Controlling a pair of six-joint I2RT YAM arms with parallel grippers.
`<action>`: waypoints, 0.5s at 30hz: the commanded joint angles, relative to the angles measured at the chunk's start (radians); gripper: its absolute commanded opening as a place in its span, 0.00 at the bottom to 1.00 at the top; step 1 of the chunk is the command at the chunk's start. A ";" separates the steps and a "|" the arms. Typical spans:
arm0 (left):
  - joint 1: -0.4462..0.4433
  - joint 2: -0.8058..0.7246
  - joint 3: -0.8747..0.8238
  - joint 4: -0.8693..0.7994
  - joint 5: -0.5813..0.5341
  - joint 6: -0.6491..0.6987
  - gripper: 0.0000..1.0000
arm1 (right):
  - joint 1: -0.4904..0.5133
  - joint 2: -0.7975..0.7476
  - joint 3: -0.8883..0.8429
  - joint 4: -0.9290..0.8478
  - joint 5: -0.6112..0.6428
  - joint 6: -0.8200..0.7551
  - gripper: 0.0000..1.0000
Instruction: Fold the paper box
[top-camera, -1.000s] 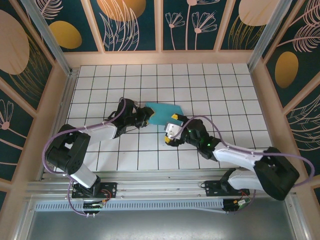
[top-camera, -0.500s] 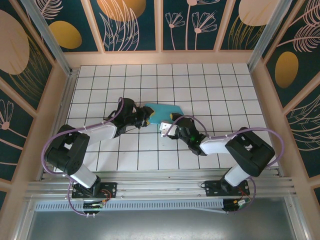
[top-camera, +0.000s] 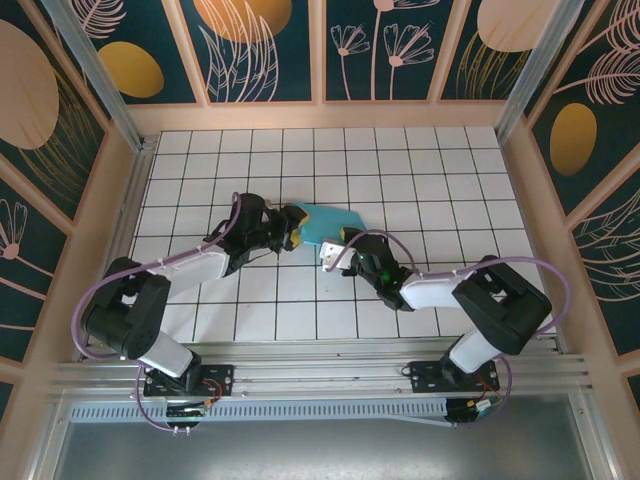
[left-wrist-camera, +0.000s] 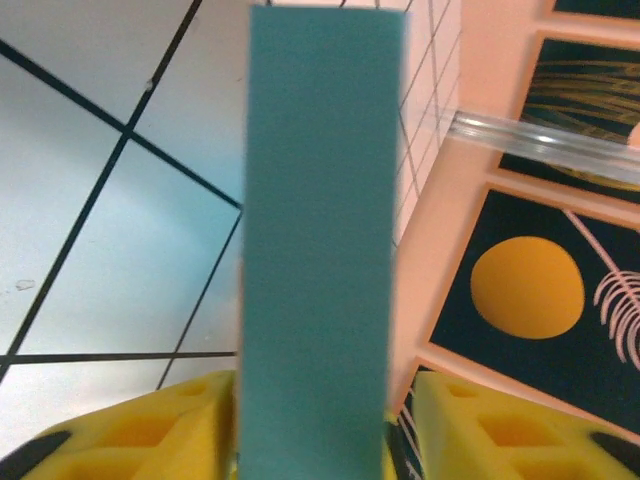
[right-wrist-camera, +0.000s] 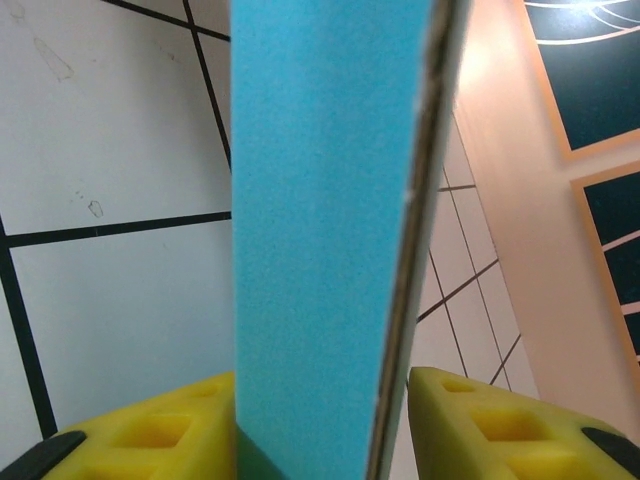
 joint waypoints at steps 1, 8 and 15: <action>0.023 -0.088 0.039 -0.039 -0.038 0.026 0.57 | -0.003 -0.089 0.032 -0.103 -0.029 0.042 0.45; 0.046 -0.295 0.282 -0.416 -0.381 0.554 0.67 | -0.043 -0.295 0.154 -0.582 -0.145 0.063 0.37; 0.046 -0.510 0.220 -0.436 -0.614 0.874 0.77 | -0.098 -0.345 0.286 -0.828 -0.236 0.065 0.33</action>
